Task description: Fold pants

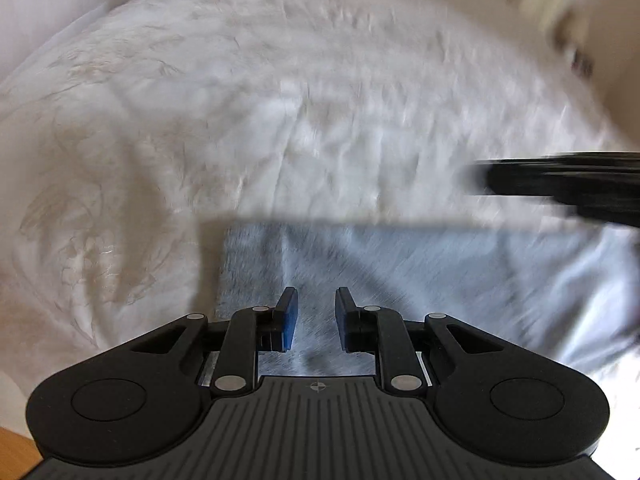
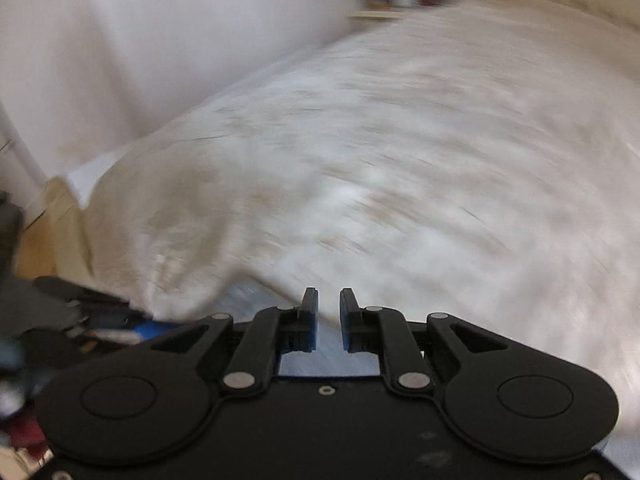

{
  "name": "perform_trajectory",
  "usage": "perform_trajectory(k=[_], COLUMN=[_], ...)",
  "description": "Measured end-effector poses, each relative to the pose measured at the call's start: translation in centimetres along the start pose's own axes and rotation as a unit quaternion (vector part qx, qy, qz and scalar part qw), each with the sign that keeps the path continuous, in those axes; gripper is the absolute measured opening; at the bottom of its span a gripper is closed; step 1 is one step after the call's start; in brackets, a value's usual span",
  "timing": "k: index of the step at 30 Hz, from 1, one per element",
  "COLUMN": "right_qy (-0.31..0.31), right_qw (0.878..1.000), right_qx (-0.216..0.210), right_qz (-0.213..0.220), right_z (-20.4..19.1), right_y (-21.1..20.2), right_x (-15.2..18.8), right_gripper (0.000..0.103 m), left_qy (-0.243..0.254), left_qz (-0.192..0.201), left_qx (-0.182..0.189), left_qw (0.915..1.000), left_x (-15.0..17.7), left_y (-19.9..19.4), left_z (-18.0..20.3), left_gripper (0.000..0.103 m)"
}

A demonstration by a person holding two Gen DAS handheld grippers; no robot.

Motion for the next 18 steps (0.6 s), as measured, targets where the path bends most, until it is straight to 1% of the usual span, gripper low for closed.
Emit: perform_trajectory(k=[1,2,3,4,6,7,9,10,11,12,14,15,16,18], right_qy=[0.026,0.057,0.085,0.111,0.157,0.18,0.249,0.281,0.31,0.338,0.383,0.406,0.43,0.468], right_qw=[1.0,0.998,0.995,0.991,0.98,0.975,0.959,0.95,0.942,0.932,0.915,0.906,0.896,0.878], right_qx=[0.014,0.033,0.049,0.067,0.109,0.119,0.113,0.111,0.111,0.114,0.115,0.111,0.106,0.102], right_qz=[-0.004,-0.008,-0.016,-0.026,-0.048,-0.058,-0.07,-0.073,-0.073,-0.068,-0.051,-0.039,-0.027,-0.011], right_z=[1.3,2.7,4.0,5.1,7.2,7.8,8.8,9.2,9.4,9.7,10.3,10.6,10.9,12.2], right_y=[-1.0,-2.1,-2.8,-3.3,-4.2,-4.5,-5.0,-5.2,-5.3,-5.4,-5.7,-5.7,-5.7,-5.8], right_x=[1.6,3.9,5.8,7.9,12.2,14.1,17.6,19.1,20.4,21.6,23.2,23.8,24.3,24.9], right_gripper=[0.015,0.015,0.015,0.015,0.015,0.015,0.017,0.022,0.03,0.035,0.037,0.04,0.047,0.048], left_qy=[0.014,0.028,0.038,0.045,0.05,0.053,0.052,0.048,0.042,0.037,0.033,0.036,0.039,0.049], left_qz=[-0.021,-0.048,-0.067,-0.074,-0.068,-0.07,-0.074,-0.077,-0.08,-0.083,-0.087,-0.088,-0.09,-0.093], left_qx=[-0.032,-0.067,-0.086,-0.086,-0.078,-0.078,-0.079,-0.079,-0.078,-0.079,-0.083,-0.088,-0.091,-0.097], left_qw=[0.9992,0.9962,0.9934,0.9925,0.9933,0.9931,0.9927,0.9927,0.9928,0.9927,0.9922,0.9916,0.991,0.9897], left_x=[0.3,0.9,1.6,2.3,2.4,2.4,2.2,1.9,1.8,1.8,1.5,1.6,1.2,1.2], left_y=[1.3,2.7,3.6,4.0,3.8,3.6,3.5,3.7,3.8,4.0,4.0,3.8,4.3,4.5], left_z=[-0.2,-0.7,-1.3,-1.8,-2.1,-2.1,-2.2,-2.3,-2.4,-2.4,-2.2,-2.1,-1.8,-1.7], left_gripper=[0.02,0.02,0.022,0.022,0.022,0.022,0.022,0.022,0.022,0.022,0.022,0.022,0.022,0.023])
Point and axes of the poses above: each gripper's, at about its wrist camera, not at the fingertips, and y roughly the way its jaws point, z to its right, x to its underside, the point moved 9 cm from there along y, roughly the way its jaws point, and after that the axes turned 13 degrees about -z, right-handed, at the moved point
